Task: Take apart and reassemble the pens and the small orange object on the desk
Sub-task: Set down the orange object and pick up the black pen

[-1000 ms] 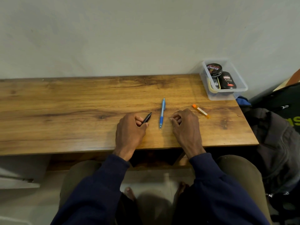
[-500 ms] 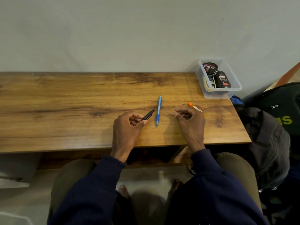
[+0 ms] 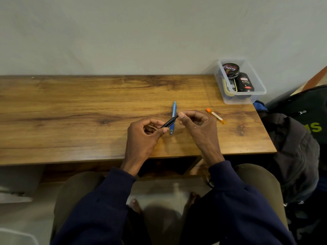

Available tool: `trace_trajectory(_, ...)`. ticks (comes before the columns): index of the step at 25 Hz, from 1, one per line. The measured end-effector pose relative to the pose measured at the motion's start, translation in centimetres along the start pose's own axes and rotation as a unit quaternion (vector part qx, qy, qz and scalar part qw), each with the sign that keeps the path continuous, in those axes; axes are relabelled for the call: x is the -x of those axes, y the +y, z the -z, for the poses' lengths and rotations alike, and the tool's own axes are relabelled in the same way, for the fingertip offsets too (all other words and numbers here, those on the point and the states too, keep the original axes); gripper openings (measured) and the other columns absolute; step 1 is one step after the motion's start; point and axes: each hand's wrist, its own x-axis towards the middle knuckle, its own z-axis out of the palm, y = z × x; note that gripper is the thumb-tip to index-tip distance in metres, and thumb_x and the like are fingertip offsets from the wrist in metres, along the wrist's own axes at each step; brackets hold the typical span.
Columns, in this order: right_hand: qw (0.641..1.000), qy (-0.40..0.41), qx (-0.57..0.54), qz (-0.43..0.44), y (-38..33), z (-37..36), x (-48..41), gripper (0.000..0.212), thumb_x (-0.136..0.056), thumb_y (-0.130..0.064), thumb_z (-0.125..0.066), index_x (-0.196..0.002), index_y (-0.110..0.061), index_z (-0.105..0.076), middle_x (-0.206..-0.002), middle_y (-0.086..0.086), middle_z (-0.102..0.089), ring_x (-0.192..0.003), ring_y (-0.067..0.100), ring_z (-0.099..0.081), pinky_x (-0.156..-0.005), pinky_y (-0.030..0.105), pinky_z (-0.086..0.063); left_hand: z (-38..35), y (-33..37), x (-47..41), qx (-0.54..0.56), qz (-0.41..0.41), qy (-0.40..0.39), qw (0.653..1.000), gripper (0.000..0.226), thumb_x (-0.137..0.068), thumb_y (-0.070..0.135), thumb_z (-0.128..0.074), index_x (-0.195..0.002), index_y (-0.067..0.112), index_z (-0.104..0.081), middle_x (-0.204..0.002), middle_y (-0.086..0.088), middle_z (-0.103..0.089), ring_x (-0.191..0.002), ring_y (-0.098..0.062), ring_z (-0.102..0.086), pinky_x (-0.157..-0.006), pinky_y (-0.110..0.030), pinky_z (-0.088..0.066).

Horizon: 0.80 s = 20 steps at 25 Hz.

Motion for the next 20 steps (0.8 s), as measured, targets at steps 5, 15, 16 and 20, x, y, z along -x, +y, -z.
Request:
trace_trajectory(5, 0.999, -0.014, -0.043, -0.004, 0.27, 0.08, -0.07, 0.019, -0.092, -0.019, -0.076, -0.107, -0.007, -0.075, -0.098, 0.006, -0.079, -0.082, 0.014, -0.073, -0.071, 0.024, -0.059, -0.12, 0.17, 0.08, 0.028, -0.012, -0.006, 1.000, 0.021, -0.078, 0.017, -0.089, -0.096, 0.019, -0.078, -0.096, 0.005, -0.079, -0.089, -0.012, -0.074, -0.078, -0.035, -0.063)
trace_trajectory(15, 0.997, -0.054, -0.058, -0.020, 0.10, 0.15, 0.02, 0.020, -0.096, -0.018, -0.071, -0.107, -0.003, -0.072, -0.095, 0.009, -0.078, -0.079, 0.016, -0.072, -0.073, 0.026, -0.060, -0.14, 0.65, 0.33, 0.039, -0.031, -0.031, 0.998, 0.025, -0.085, 0.016, -0.083, -0.109, 0.023, -0.079, -0.100, 0.016, -0.078, -0.096, -0.004, -0.073, -0.080, -0.020, -0.058)
trace_trajectory(16, 0.997, -0.052, -0.054, -0.020, 0.09, 0.14, 0.05, 0.019, -0.096, -0.018, -0.070, -0.107, -0.003, -0.072, -0.094, 0.009, -0.078, -0.078, 0.015, -0.072, -0.073, 0.025, -0.060, -0.18, 0.65, 0.32, 0.039, -0.030, -0.031, 0.998, 0.025, -0.085, 0.016, -0.083, -0.108, 0.022, -0.079, -0.100, 0.016, -0.078, -0.096, -0.002, -0.073, -0.080, -0.018, -0.057)
trace_trajectory(20, 0.998, -0.038, -0.038, -0.025, 0.17, 0.01, -0.02, 0.017, -0.097, -0.017, -0.069, -0.106, -0.002, -0.072, -0.094, 0.010, -0.077, -0.077, 0.015, -0.072, -0.073, 0.025, -0.060, -0.34, 0.64, 0.18, 0.030, -0.039, -0.024, 0.998, 0.024, -0.084, 0.015, -0.084, -0.107, 0.018, -0.080, -0.100, 0.012, -0.078, -0.094, 0.001, -0.072, -0.077, -0.012, -0.053)
